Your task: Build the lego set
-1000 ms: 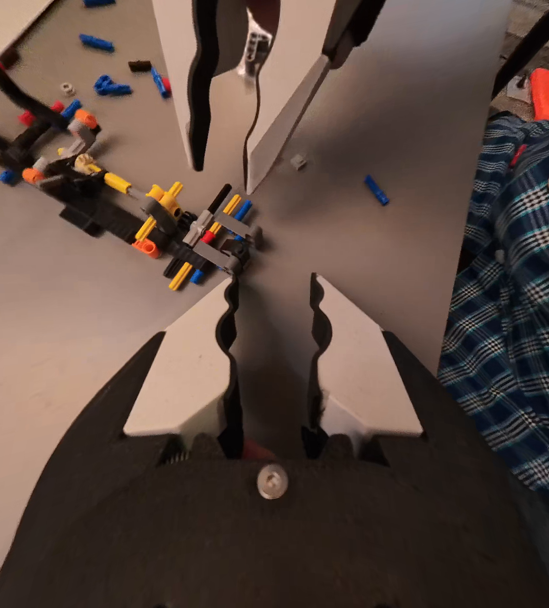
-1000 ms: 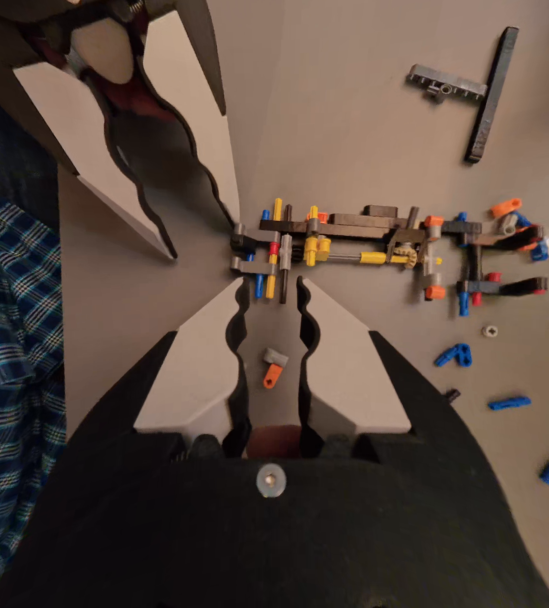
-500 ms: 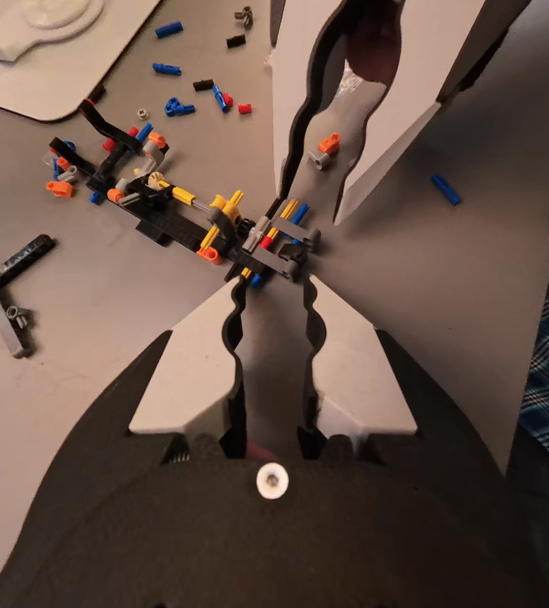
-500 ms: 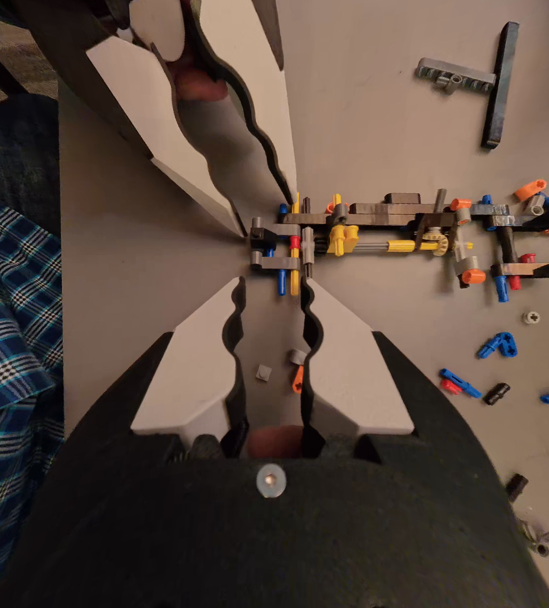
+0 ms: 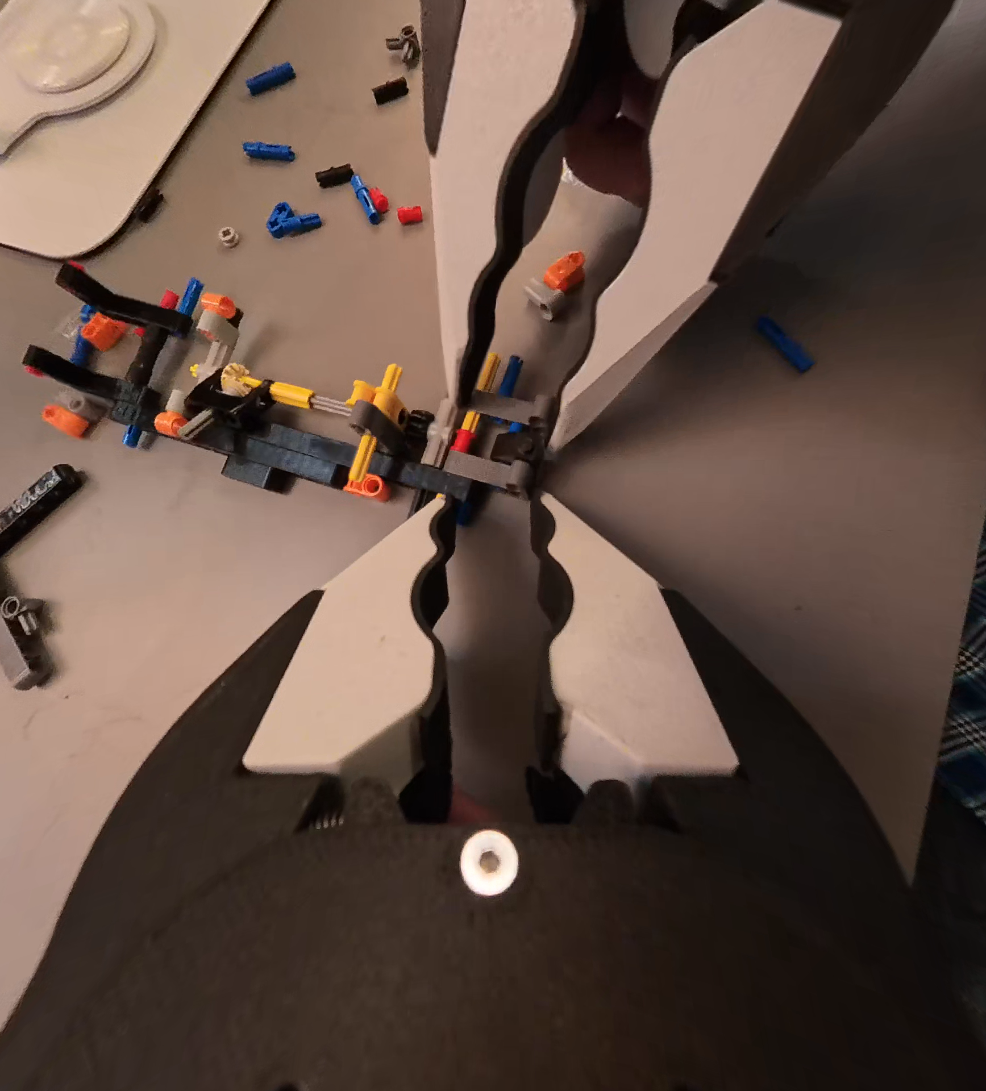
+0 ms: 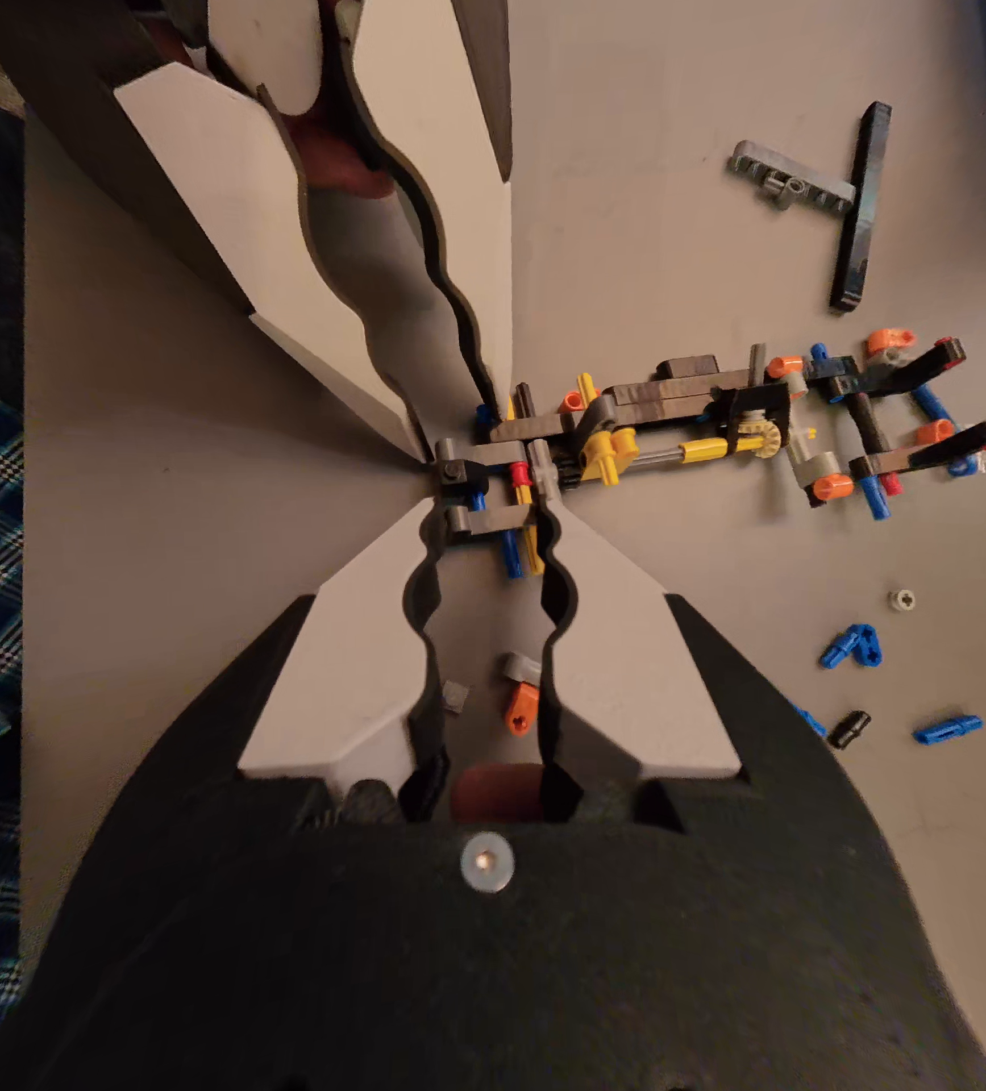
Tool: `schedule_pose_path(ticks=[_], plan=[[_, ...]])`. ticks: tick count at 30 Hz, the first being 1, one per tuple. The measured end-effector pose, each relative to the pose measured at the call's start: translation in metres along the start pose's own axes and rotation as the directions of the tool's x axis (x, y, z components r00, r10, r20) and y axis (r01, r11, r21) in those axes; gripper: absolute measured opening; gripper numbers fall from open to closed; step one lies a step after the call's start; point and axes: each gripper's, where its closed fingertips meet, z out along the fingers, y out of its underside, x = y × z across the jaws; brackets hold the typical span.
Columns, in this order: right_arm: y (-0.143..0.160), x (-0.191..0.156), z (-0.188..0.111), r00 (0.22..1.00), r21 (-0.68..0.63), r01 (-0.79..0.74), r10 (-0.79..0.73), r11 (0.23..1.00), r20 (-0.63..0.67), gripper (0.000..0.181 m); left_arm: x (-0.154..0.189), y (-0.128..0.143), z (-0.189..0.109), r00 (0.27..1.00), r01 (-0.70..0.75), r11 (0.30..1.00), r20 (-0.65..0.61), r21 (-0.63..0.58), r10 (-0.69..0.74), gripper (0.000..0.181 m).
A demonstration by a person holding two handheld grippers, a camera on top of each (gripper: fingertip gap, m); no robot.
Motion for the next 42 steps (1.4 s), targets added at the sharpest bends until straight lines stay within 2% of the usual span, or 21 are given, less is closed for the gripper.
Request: schedule_pose_path(ticks=[5,17,21,23,26,33,42], plan=[[0.0,0.0,0.0,1.0,0.017,-0.008,0.007,1.0,0.024,0.028,0.0,0.0,0.0,1.0,-0.004,1.0,0.004,-0.001,0.004,0.022],[0.0,0.004,-0.001,0.981,0.035,-0.159,0.154,0.987,0.119,0.028,-0.002,-0.001,0.001,1.0,0.0,1.0,0.013,-0.001,0.0,0.023],[-0.001,0.003,-0.001,0.979,0.052,-0.166,0.159,0.985,0.124,0.028,-0.002,-0.001,0.002,1.0,-0.001,1.0,0.014,-0.004,0.001,0.023],[-0.002,0.004,-0.002,0.981,0.058,-0.159,0.151,0.986,0.124,0.029,-0.002,-0.001,0.002,1.0,-0.004,1.0,0.019,-0.006,0.004,0.023],[0.0,0.005,-0.007,0.983,0.052,-0.149,0.143,0.987,0.113,0.04,0.0,-0.001,0.002,1.0,-0.003,1.0,0.017,-0.006,0.003,0.028],[0.016,0.013,-0.014,0.992,0.004,-0.107,0.106,0.994,0.067,0.034,-0.011,0.004,-0.005,0.998,0.042,0.999,0.041,-0.006,-0.042,0.033],[0.014,0.015,-0.01,0.998,-0.005,0.003,-0.003,1.0,0.061,0.02,-0.011,0.003,0.001,0.999,0.007,1.0,0.037,-0.015,-0.007,0.025]])
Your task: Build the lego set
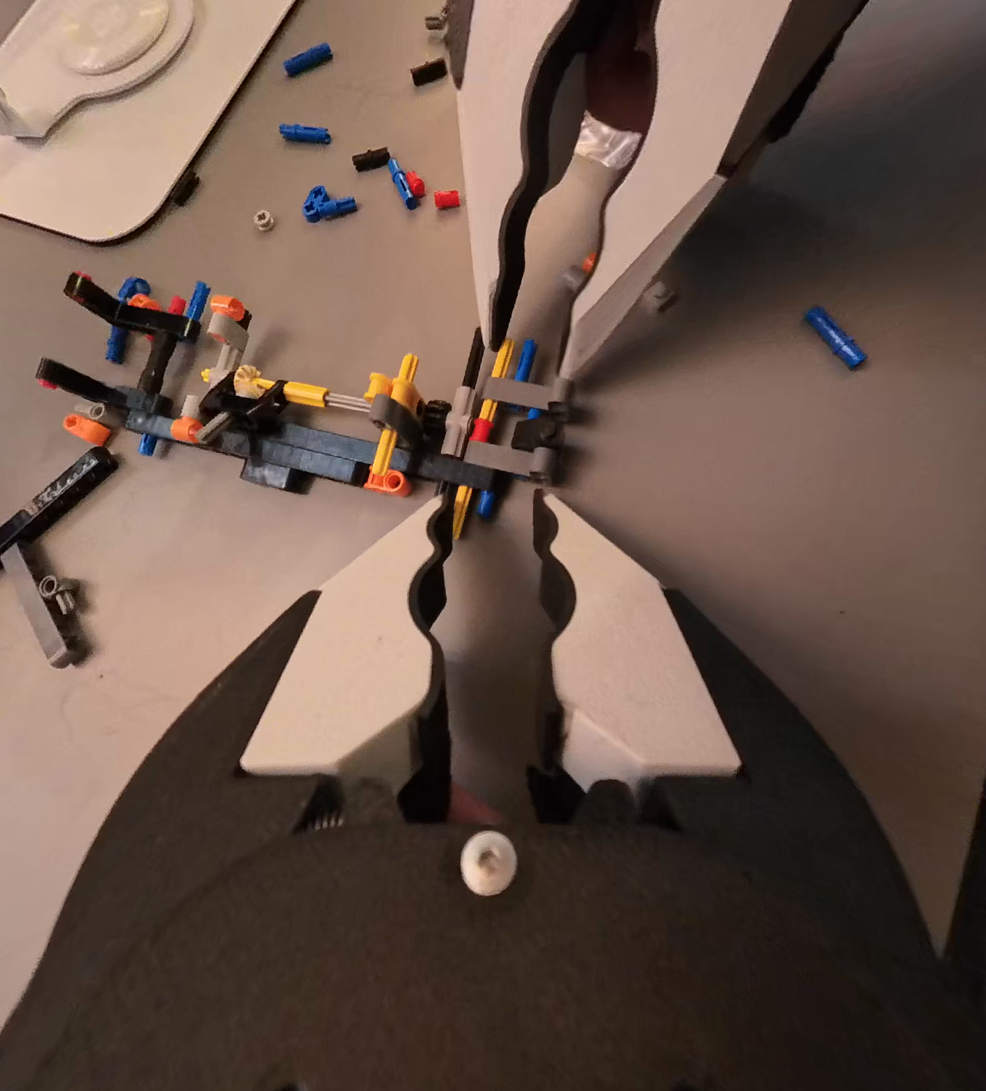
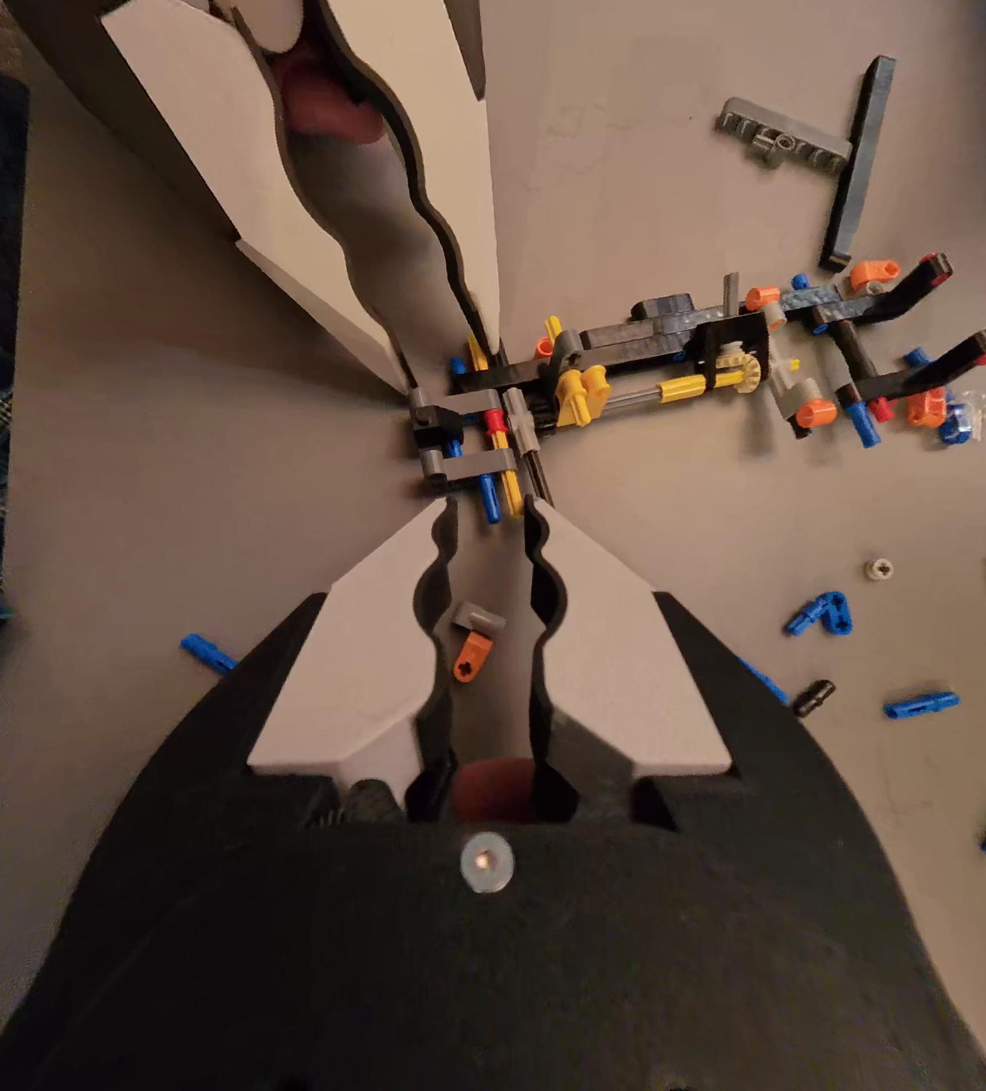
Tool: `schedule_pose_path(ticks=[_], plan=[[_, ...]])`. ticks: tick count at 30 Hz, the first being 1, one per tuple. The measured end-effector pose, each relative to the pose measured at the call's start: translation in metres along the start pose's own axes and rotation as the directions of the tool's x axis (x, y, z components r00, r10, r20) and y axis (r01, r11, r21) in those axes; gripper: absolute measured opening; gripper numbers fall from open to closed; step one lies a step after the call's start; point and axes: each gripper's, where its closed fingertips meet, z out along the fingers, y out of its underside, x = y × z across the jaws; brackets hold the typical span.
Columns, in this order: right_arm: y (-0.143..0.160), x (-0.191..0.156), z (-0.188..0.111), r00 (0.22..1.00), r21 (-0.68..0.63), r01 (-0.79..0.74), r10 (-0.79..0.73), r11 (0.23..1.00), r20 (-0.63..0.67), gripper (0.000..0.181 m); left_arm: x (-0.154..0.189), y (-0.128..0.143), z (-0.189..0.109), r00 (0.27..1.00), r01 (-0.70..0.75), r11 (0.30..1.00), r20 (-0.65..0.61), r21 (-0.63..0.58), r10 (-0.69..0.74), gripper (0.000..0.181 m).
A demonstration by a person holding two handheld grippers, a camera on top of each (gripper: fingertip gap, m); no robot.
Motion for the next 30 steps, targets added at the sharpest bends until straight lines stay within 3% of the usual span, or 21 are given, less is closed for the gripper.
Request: schedule_pose_path(ticks=[7,14,30], plan=[[-0.0025,0.0002,0.0013,0.992,-0.021,0.119,-0.12,0.993,-0.026,0.021,-0.0004,-0.0007,0.0008,1.0,-0.016,1.0,0.005,-0.002,0.016,0.021],[-0.0051,-0.0056,0.0042,0.987,0.027,0.15,-0.152,0.988,0.046,0.02,0.0003,-0.0036,0.0031,1.0,-0.026,1.0,0.004,0.004,0.026,0.02],[-0.0062,-0.0065,0.005,0.993,0.083,0.095,-0.1,0.992,0.064,0.018,-0.0003,-0.0044,0.0033,1.0,-0.013,1.0,0.007,-0.002,0.013,0.018]])
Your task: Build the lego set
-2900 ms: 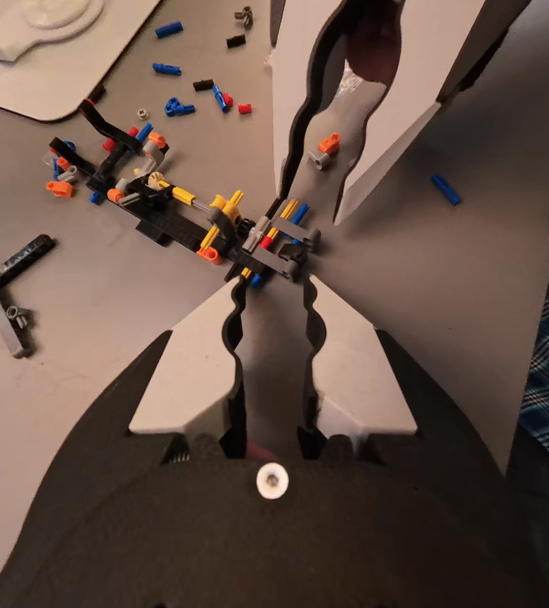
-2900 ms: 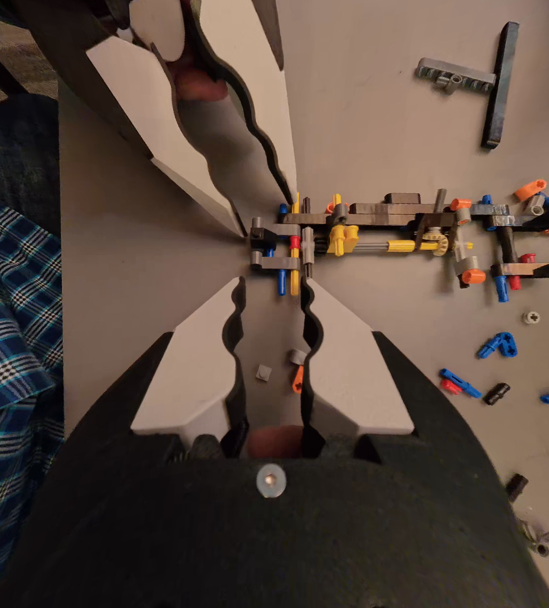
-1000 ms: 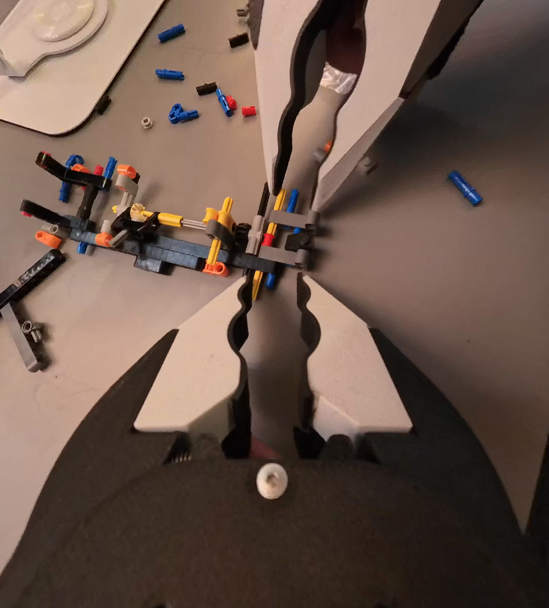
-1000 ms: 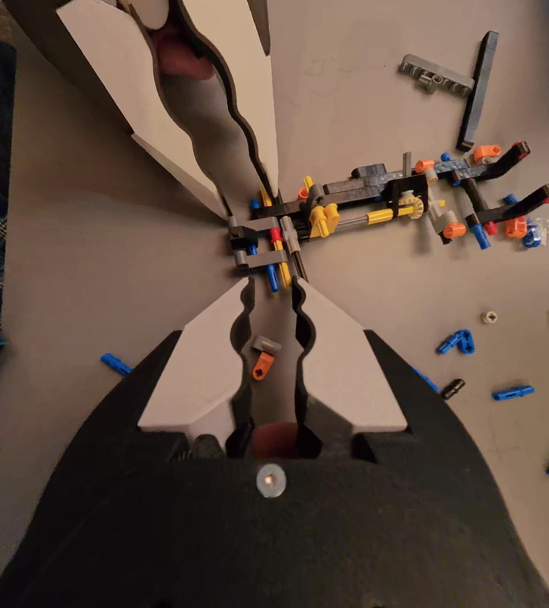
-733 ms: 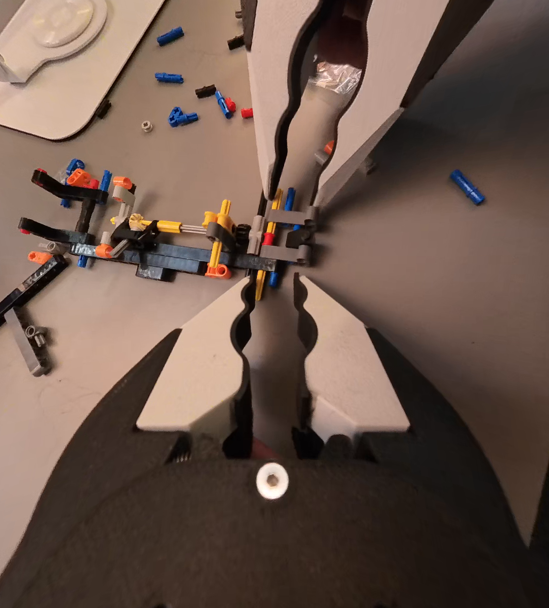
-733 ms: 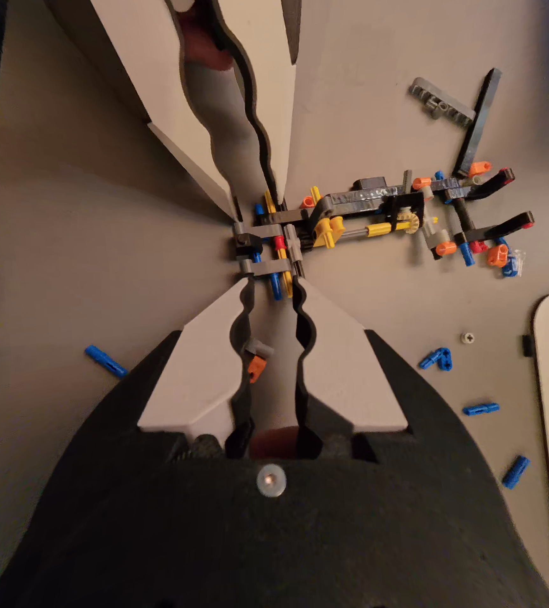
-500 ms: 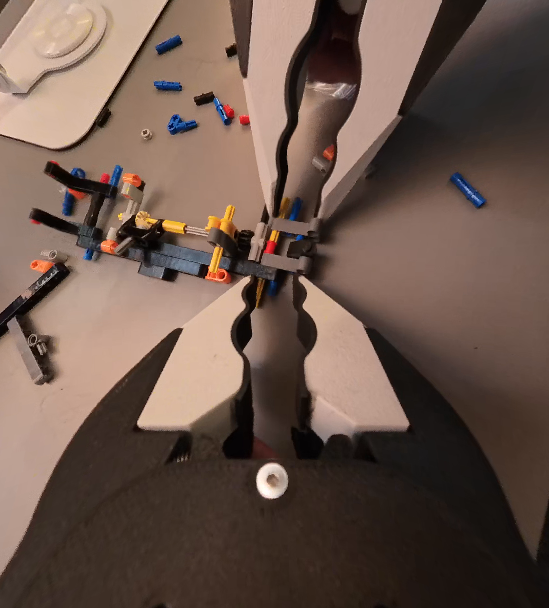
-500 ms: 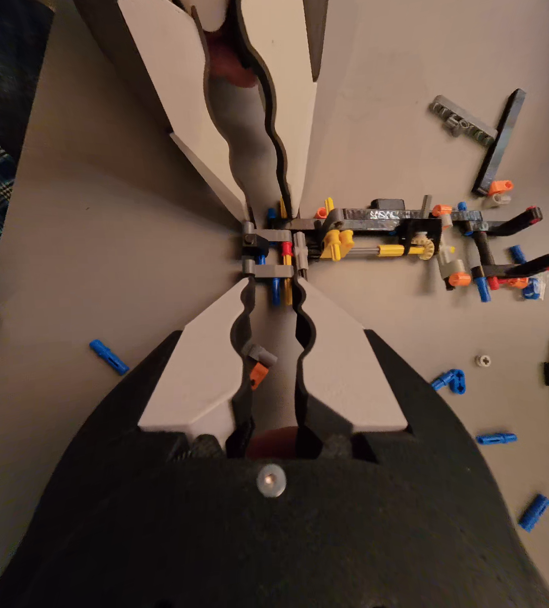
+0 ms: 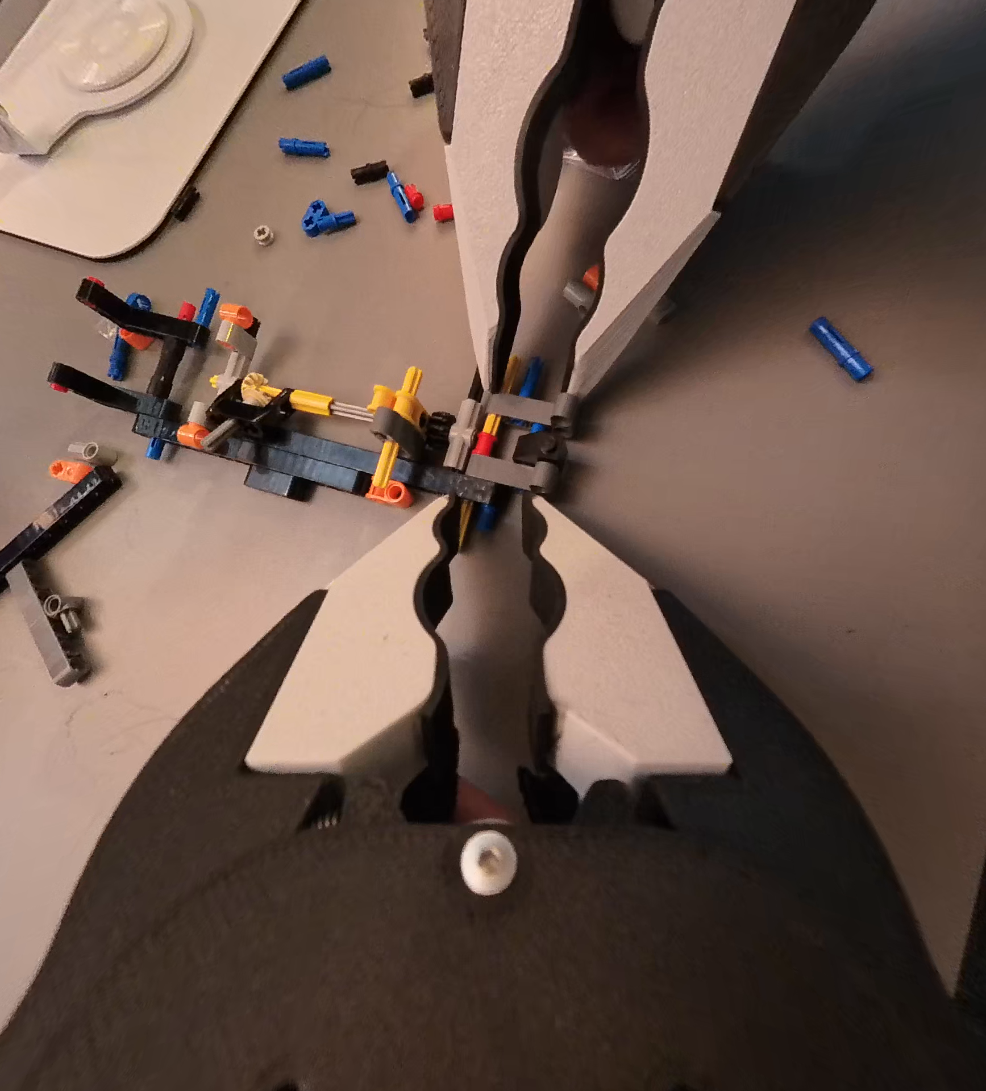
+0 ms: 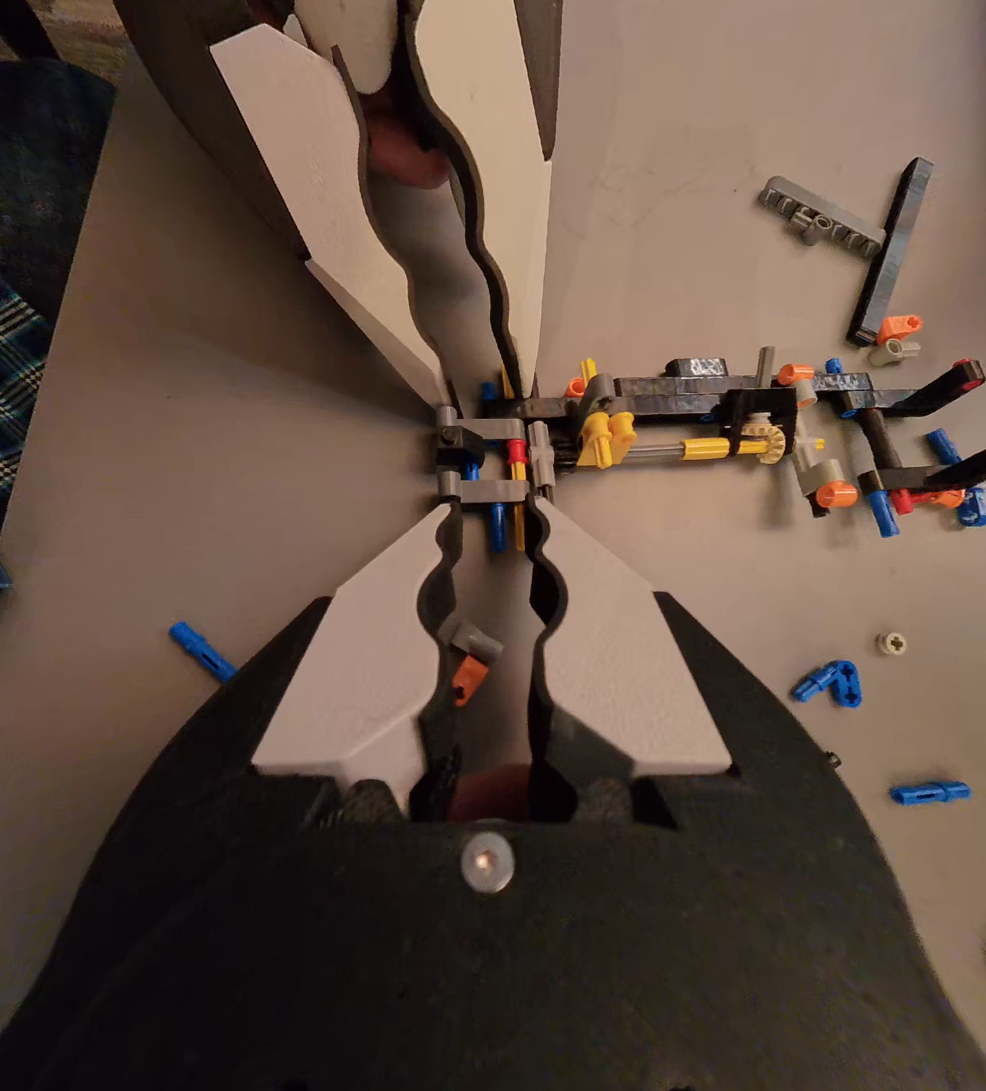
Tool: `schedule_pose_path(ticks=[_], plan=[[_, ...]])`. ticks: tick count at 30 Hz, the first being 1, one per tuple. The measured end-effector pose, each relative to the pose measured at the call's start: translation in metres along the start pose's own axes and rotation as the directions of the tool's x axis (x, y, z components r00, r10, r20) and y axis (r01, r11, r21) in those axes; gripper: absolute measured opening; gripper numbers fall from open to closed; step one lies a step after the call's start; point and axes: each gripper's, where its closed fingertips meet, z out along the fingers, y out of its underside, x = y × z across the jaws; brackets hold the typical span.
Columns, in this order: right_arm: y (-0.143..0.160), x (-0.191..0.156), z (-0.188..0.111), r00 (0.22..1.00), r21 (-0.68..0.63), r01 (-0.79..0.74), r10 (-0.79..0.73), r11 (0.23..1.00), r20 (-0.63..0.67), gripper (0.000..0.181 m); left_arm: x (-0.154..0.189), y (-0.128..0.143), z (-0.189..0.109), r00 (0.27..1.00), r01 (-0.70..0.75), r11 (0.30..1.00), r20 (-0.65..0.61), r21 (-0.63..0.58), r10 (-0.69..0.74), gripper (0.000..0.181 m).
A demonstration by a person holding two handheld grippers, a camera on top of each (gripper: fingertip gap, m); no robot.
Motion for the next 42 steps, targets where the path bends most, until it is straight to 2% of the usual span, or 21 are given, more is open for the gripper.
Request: schedule_pose_path(ticks=[4,25,35,42], plan=[[-0.0026,-0.0009,0.0011,1.0,0.011,-0.004,0.003,1.0,0.019,0.017,-0.0044,0.0008,0.0003,0.999,0.0,1.0,0.034,-0.007,0.0,0.012],[-0.0031,0.0016,0.0031,0.996,-0.001,-0.086,0.086,0.996,0.023,0.017,-0.0068,0.0013,0.0002,0.994,-0.02,1.0,0.108,-0.016,0.021,0.011],[-0.0027,0.002,0.0051,0.999,-0.076,0.04,-0.041,0.996,-0.009,0.016,-0.0085,0.0011,0.0,0.99,-0.034,0.999,0.134,-0.016,0.036,0.01],[-0.0019,0.0034,0.0017,1.0,-0.054,-0.01,0.01,0.998,-0.011,0.018,-0.0093,0.0009,-0.0005,0.993,-0.04,0.999,0.107,-0.002,0.04,0.012]])
